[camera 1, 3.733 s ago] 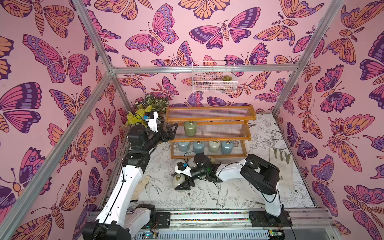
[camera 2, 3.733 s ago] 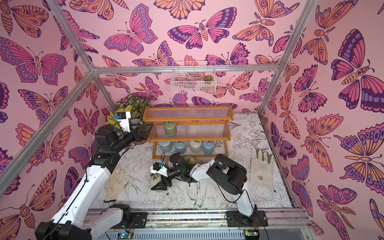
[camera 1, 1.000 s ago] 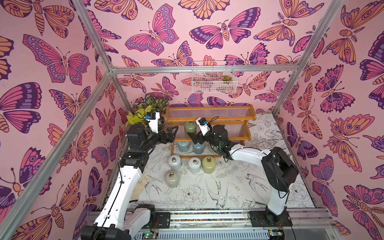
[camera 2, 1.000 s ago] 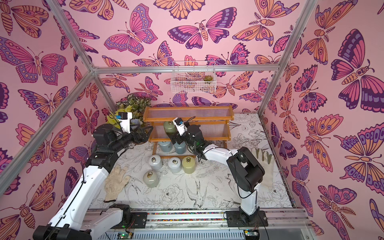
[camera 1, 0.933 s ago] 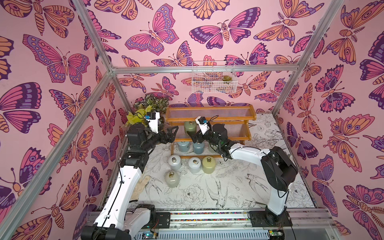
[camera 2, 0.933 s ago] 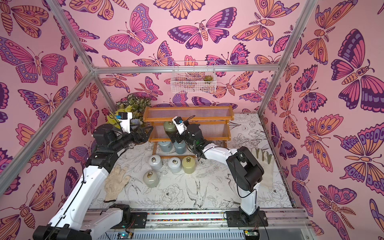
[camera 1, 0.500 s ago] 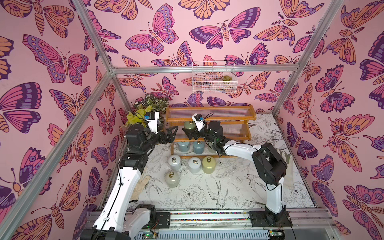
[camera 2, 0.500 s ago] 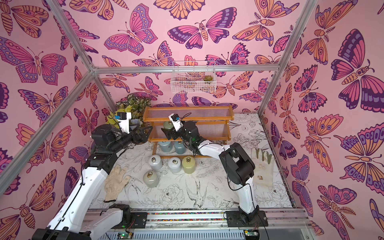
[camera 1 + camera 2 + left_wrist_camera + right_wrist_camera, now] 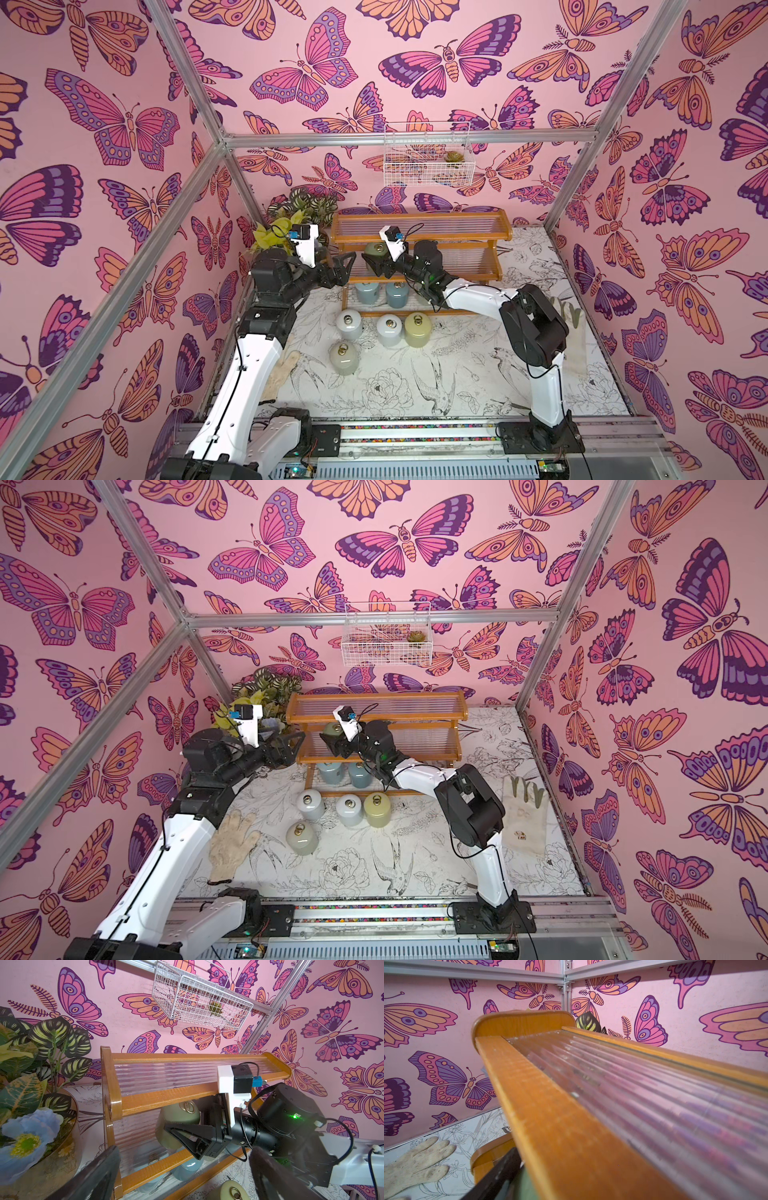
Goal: Remove the tea canisters from the shelf
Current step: Pick up the tea canister from the shelf.
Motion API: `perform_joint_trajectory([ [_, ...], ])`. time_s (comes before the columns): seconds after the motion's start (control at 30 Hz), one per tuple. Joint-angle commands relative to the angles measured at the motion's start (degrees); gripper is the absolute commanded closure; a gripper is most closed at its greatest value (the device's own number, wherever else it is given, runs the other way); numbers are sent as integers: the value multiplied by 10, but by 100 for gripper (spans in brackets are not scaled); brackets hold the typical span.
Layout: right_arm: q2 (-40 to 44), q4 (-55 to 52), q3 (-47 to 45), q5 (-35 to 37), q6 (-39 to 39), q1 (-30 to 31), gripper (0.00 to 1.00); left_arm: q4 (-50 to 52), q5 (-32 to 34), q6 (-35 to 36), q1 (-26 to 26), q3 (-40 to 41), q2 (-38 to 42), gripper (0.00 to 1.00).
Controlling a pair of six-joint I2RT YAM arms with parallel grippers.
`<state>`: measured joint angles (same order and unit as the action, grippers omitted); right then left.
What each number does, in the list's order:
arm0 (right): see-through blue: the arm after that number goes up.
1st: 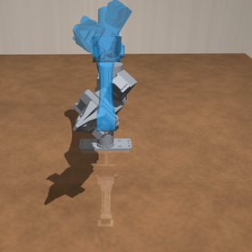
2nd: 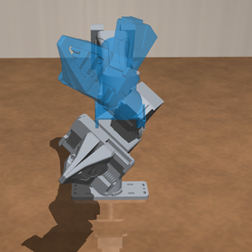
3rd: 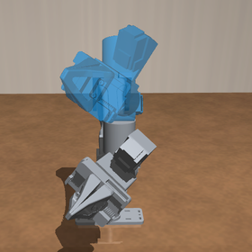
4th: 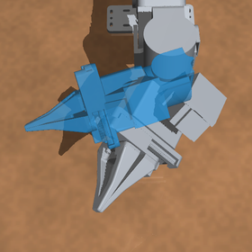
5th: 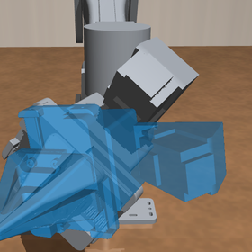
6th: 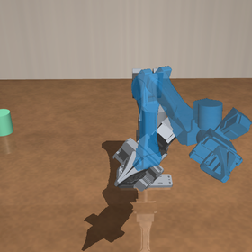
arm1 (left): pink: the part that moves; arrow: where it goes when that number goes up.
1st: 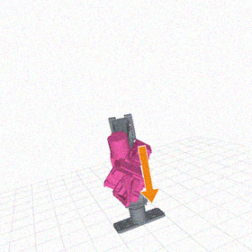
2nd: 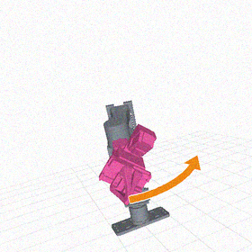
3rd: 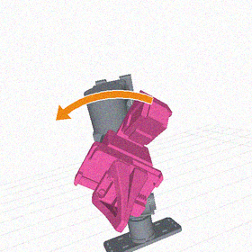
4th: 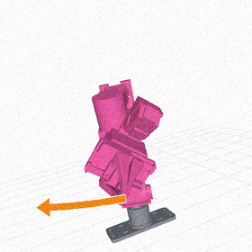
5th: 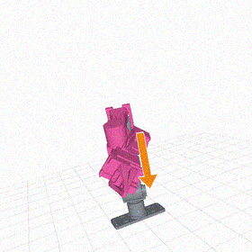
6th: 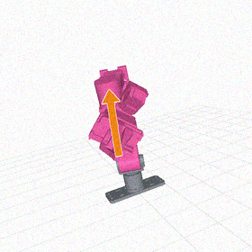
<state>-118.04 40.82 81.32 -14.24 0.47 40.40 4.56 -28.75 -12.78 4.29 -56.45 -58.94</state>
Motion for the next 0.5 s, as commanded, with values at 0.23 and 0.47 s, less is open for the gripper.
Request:
perform_joint_trajectory([
  [0.23, -3, -65, 2, 16, 18, -5, 46, -2, -16, 10, -4, -15, -1, 0],
  [0.47, 36, -21, -19, -27, 10, -4, 48, -2, -12, 10, -5, -10, 3, 0],
])
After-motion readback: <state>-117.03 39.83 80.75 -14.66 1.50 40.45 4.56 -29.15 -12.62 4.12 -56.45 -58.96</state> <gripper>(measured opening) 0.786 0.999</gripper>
